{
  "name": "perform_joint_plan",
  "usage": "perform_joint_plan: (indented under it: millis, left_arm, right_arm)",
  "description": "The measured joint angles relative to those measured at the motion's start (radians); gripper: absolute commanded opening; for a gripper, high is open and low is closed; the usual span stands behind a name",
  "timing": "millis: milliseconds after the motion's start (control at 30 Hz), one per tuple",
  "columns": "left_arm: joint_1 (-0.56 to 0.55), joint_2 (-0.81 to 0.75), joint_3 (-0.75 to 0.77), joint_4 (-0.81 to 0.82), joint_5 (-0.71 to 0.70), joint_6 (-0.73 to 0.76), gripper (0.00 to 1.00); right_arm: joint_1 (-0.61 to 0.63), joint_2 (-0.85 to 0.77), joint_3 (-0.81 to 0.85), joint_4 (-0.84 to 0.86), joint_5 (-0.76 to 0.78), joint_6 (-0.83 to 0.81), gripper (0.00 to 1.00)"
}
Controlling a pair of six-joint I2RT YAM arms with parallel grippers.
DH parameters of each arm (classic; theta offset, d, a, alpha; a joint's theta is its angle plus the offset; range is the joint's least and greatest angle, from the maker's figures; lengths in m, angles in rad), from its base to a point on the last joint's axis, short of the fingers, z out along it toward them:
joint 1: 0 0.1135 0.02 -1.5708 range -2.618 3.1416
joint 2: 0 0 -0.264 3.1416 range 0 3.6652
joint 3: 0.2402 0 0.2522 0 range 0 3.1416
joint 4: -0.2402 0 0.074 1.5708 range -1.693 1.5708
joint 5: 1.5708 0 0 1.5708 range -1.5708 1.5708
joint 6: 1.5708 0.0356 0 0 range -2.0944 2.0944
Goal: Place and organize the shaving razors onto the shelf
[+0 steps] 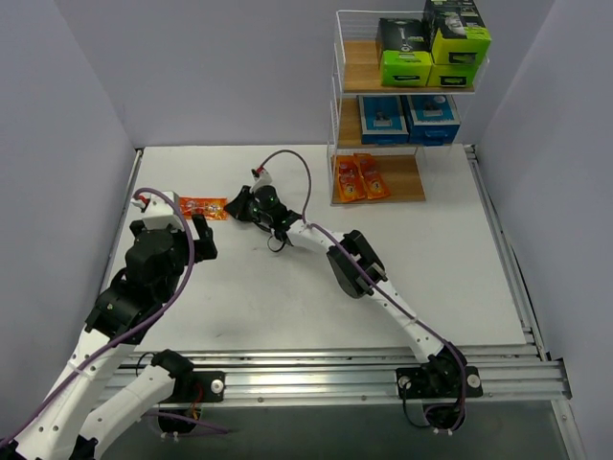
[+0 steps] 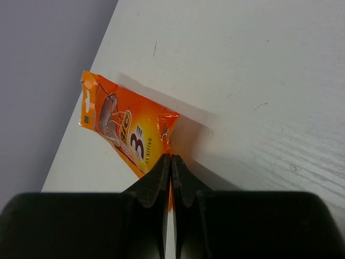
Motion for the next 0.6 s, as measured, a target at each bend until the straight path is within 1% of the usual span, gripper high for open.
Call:
perform_joint_plan:
  millis: [200, 233, 267, 300, 333, 367, 467, 600]
  left_arm:
    - [0.004, 0.000, -0.005, 0.000, -0.005, 0.000, 0.94]
    - [0.006, 0.000, -0.005, 0.000, -0.004, 0.000, 0.97]
    - [0.009, 0.001, -0.005, 0.000, -0.003, 0.000, 0.83]
    - [0.014, 0.001, -0.005, 0.000, 0.000, -0.002, 0.77]
    - [0.018, 0.001, -0.005, 0.000, 0.002, -0.002, 0.74]
    - [0.022, 0.001, -0.005, 0.001, 0.005, 0.001, 0.75]
    - [0.036, 0.000, -0.007, 0.002, 0.013, 0.008, 0.92]
    - [0.045, 0.000, -0.014, 0.001, 0.012, 0.004, 0.94]
  right_arm:
    - [-0.009, -0.092, -0.186, 0.063, -0.012, 0.004, 0.00]
    - [-0.011, -0.113, -0.223, 0.069, -0.015, 0.004, 0.00]
    - [-0.013, -0.146, -0.280, 0.079, -0.020, 0.005, 0.00]
    - [-0.014, -0.174, -0.323, 0.082, -0.022, 0.004, 0.00]
    - [-0.016, -0.205, -0.368, 0.083, -0.022, 0.002, 0.00]
    - [-0.019, -0.238, -0.421, 0.083, -0.023, -0.002, 0.00]
    - [-0.027, -0.348, -0.580, 0.087, -0.022, -0.009, 0.00]
    - [-0.041, -0.525, -0.797, 0.096, -0.009, -0.027, 0.00]
